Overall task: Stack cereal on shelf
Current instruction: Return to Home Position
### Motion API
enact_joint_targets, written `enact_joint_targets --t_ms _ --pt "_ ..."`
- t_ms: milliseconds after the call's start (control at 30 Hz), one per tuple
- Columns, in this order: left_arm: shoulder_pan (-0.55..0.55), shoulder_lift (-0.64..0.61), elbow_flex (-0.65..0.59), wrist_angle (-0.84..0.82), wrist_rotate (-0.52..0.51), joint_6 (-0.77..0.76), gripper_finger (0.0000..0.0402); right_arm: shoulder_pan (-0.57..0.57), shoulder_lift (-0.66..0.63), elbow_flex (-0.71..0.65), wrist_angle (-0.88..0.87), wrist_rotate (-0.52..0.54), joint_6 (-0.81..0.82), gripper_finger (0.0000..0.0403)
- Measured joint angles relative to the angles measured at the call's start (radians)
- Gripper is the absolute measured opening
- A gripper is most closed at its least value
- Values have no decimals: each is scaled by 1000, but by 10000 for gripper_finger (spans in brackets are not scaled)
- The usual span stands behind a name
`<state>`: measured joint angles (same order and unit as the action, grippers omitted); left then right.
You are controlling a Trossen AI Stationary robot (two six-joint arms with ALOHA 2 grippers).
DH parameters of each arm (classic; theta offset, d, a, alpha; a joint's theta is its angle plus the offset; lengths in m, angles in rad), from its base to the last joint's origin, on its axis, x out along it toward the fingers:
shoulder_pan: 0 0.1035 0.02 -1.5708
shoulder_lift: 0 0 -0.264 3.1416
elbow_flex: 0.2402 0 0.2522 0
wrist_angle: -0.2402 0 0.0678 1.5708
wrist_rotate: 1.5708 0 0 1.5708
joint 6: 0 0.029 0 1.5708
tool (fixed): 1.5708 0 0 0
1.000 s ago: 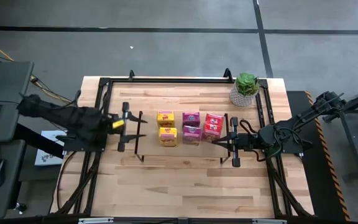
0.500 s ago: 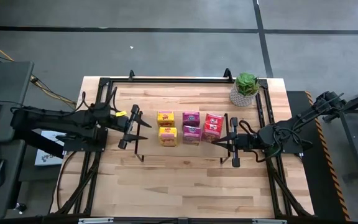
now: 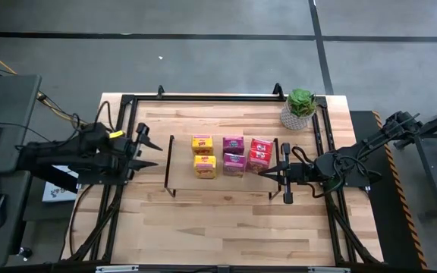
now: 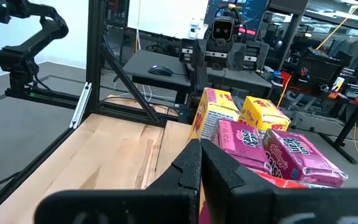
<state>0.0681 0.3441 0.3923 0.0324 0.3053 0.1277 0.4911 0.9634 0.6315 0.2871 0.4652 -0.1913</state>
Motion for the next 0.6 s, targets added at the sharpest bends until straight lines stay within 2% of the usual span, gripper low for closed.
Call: enact_joint_targets --t_ms 133,300,600 --pt "-1 -63 -33 29 0 -3 204 0 0 0 4 0 -16 0" --pt "-1 -119 -134 105 -3 5 173 0 0 0 9 1 -16 0" --pt "-1 -171 -277 250 -56 -4 87 0 0 0 6 1 -18 0"
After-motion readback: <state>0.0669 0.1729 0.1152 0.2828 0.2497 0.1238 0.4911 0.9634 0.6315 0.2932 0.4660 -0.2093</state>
